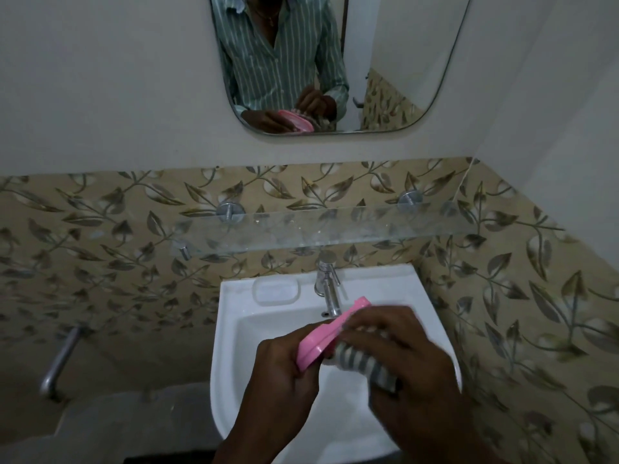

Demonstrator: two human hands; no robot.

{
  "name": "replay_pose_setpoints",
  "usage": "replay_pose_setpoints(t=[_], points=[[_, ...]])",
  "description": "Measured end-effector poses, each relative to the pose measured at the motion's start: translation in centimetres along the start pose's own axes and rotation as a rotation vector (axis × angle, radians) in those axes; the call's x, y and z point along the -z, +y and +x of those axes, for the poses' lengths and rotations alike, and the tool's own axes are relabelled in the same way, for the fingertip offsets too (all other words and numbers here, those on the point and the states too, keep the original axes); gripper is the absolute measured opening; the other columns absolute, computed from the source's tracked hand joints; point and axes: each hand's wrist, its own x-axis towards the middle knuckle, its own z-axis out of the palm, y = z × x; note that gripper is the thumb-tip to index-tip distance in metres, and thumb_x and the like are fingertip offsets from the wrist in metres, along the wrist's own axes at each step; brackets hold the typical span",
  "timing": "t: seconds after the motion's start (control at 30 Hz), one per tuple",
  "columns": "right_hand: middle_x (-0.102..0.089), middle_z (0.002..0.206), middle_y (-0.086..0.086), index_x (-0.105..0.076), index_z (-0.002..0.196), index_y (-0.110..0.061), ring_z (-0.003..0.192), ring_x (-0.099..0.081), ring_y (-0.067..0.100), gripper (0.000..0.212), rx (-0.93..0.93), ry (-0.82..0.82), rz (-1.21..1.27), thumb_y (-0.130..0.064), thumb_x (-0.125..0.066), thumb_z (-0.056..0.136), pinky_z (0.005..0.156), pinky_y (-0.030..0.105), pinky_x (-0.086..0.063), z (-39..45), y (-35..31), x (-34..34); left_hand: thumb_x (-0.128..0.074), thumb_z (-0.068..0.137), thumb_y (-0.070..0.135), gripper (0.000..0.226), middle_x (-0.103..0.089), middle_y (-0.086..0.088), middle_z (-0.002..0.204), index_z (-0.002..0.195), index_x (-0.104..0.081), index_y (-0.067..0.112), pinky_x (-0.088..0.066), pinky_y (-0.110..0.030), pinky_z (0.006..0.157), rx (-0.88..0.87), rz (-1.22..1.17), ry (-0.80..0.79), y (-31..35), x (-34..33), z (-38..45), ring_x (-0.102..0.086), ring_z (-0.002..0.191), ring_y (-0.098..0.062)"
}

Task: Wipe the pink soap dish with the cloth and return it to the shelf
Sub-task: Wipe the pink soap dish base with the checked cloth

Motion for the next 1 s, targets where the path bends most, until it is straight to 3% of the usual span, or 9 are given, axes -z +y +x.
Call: replay_pose_setpoints(t=[0.07, 0.13, 0.27, 0.4, 0.53, 0.67, 0.73, 0.87, 1.0], points=[[-0.065, 0.108, 0.011, -0.074, 0.101, -0.004, 0.102, -0.061, 0.027, 0.023, 0.121, -0.046, 0.035, -0.010, -0.058, 0.087, 0.091, 0.033, -0.050, -0.8, -1.3, -1.0, -0.065, 0.084, 0.020, 0.037, -0.079, 0.010, 0.084, 0.107, -0.076, 0.047, -0.060, -0.032, 0.065, 0.007, -0.071, -0.003, 0.1, 0.1, 0.0, -0.070, 0.073, -0.004], [-0.066, 0.108, 0.013, -0.074, 0.101, -0.002, 0.101, -0.063, 0.029, 0.026, 0.098, -0.045, 0.026, -0.008, -0.061, 0.080, 0.091, 0.031, -0.050, -0.4, -1.0, -0.7, -0.064, 0.083, 0.025, 0.033, -0.076, 0.000, 0.077, 0.107, -0.077, 0.044, -0.060, -0.040, 0.061, 0.019, -0.096, -0.019, 0.1, 0.2, 0.0, -0.064, 0.068, -0.007], [-0.067, 0.100, 0.013, -0.074, 0.098, -0.002, 0.093, -0.065, 0.030, 0.037, -0.074, 0.009, -0.065, 0.007, -0.065, 0.063, 0.083, 0.038, -0.056, 0.5, 0.3, 0.2, -0.062, 0.087, 0.010, 0.050, -0.076, 0.018, 0.080, 0.114, -0.072, 0.050, -0.052, -0.020, 0.057, -0.005, 0.033, 0.010, 0.0, 0.2, 0.0, -0.061, 0.061, 0.004], [-0.062, 0.107, 0.007, -0.065, 0.107, -0.011, 0.097, -0.059, 0.024, 0.026, 0.162, -0.075, -0.027, -0.008, -0.053, 0.083, 0.083, 0.035, -0.051, -0.4, -1.7, -1.1, -0.064, 0.085, 0.011, 0.045, -0.077, 0.021, 0.085, 0.116, -0.074, 0.042, -0.056, -0.020, 0.063, -0.038, -0.049, -0.059, 0.3, 0.5, 0.1, -0.070, 0.072, 0.002], [-0.068, 0.097, 0.009, -0.071, 0.099, -0.004, 0.092, -0.064, 0.025, 0.034, -0.053, -0.025, -0.048, -0.006, -0.052, 0.072, 0.079, 0.041, -0.057, 1.0, 0.6, 0.7, -0.061, 0.085, 0.000, 0.060, -0.070, 0.024, 0.077, 0.110, -0.070, 0.054, -0.045, -0.014, 0.055, -0.075, 0.098, -0.033, 0.1, 0.7, -0.1, -0.056, 0.059, 0.006], [-0.058, 0.103, -0.007, -0.053, 0.110, -0.023, 0.094, -0.058, 0.012, 0.044, -0.004, -0.145, 0.015, -0.008, -0.053, 0.069, 0.084, 0.028, -0.051, 0.8, -0.9, 0.3, -0.059, 0.082, -0.008, 0.053, -0.063, 0.037, 0.074, 0.110, -0.072, 0.035, -0.037, -0.001, 0.059, -0.098, 0.096, -0.026, 0.2, 0.6, 0.0, -0.055, 0.059, 0.010], [-0.057, 0.102, -0.010, -0.049, 0.108, -0.029, 0.093, -0.060, 0.010, 0.039, -0.070, -0.149, 0.070, -0.015, -0.052, 0.071, 0.081, 0.022, -0.051, 1.1, -0.8, 0.5, -0.059, 0.085, -0.004, 0.054, -0.070, 0.031, 0.078, 0.111, -0.073, 0.041, -0.044, -0.008, 0.059, -0.073, 0.067, -0.032, 0.0, 0.9, 0.0, -0.059, 0.062, 0.010], [-0.063, 0.094, -0.006, -0.054, 0.100, -0.023, 0.087, -0.064, 0.013, 0.046, -0.225, -0.051, 0.068, 0.009, -0.066, 0.069, 0.072, 0.033, -0.056, 1.9, 0.9, 1.0, -0.062, 0.090, 0.009, 0.054, -0.076, 0.024, 0.082, 0.111, -0.070, 0.058, -0.041, -0.011, 0.050, -0.031, 0.042, -0.015, -0.8, 1.2, -0.4, -0.056, 0.051, 0.003], [-0.058, 0.101, -0.012, -0.046, 0.107, -0.035, 0.094, -0.061, 0.007, 0.055, -0.102, -0.133, 0.085, -0.001, -0.069, 0.069, 0.077, 0.022, -0.053, 1.1, -1.1, 0.2, -0.062, 0.090, 0.002, 0.044, -0.069, 0.032, 0.077, 0.115, -0.075, 0.036, -0.040, -0.005, 0.056, -0.061, 0.019, -0.030, -0.7, 0.9, -0.3, -0.052, 0.059, 0.017]])
